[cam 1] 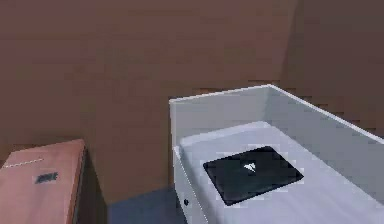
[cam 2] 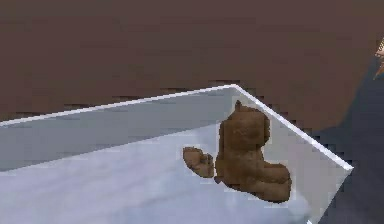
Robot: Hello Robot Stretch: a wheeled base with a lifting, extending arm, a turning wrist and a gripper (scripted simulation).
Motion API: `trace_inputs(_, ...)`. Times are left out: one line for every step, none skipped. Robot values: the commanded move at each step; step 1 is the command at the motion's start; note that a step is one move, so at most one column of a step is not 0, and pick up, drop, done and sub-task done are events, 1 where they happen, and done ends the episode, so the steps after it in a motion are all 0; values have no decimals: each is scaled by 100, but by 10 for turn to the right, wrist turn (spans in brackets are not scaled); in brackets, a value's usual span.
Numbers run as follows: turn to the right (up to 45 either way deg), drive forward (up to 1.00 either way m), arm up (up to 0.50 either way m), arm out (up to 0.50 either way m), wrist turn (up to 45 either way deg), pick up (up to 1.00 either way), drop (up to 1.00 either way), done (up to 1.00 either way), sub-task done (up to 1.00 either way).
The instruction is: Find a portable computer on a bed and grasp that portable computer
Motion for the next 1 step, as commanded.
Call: trace_inputs(-450, 0, 0, 0, 0, 0, 0, 0, 0)
